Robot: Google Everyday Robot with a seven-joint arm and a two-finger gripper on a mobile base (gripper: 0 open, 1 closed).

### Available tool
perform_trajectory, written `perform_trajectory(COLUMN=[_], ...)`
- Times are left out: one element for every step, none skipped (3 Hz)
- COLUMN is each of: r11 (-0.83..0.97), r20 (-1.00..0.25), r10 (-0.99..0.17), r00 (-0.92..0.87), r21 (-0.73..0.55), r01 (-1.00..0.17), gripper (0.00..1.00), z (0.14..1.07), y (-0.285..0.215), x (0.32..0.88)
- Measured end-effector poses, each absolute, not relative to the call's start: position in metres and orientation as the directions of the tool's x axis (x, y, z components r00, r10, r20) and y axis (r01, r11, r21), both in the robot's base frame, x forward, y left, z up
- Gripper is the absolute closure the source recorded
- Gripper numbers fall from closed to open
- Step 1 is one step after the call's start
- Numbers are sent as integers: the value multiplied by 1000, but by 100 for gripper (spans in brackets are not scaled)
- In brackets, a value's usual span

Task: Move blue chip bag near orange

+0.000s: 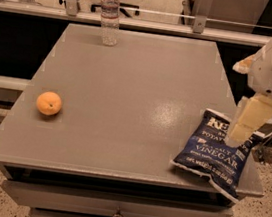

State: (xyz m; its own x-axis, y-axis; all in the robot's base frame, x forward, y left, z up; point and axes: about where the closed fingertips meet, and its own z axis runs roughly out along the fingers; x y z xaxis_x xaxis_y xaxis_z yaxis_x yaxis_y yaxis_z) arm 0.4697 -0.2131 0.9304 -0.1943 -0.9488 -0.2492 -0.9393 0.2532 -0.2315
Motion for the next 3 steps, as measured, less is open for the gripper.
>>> perform_trajectory(r11=[274, 292, 301], r20=[-249, -253, -258], r10=[-941, -932, -926], r00=[-229, -259, -276], r21=[-160, -103, -60], r01=[-948, -951, -952], gripper=[0, 0, 18], z=[887, 861, 848], y=[-225, -234, -235], x=[471, 465, 463])
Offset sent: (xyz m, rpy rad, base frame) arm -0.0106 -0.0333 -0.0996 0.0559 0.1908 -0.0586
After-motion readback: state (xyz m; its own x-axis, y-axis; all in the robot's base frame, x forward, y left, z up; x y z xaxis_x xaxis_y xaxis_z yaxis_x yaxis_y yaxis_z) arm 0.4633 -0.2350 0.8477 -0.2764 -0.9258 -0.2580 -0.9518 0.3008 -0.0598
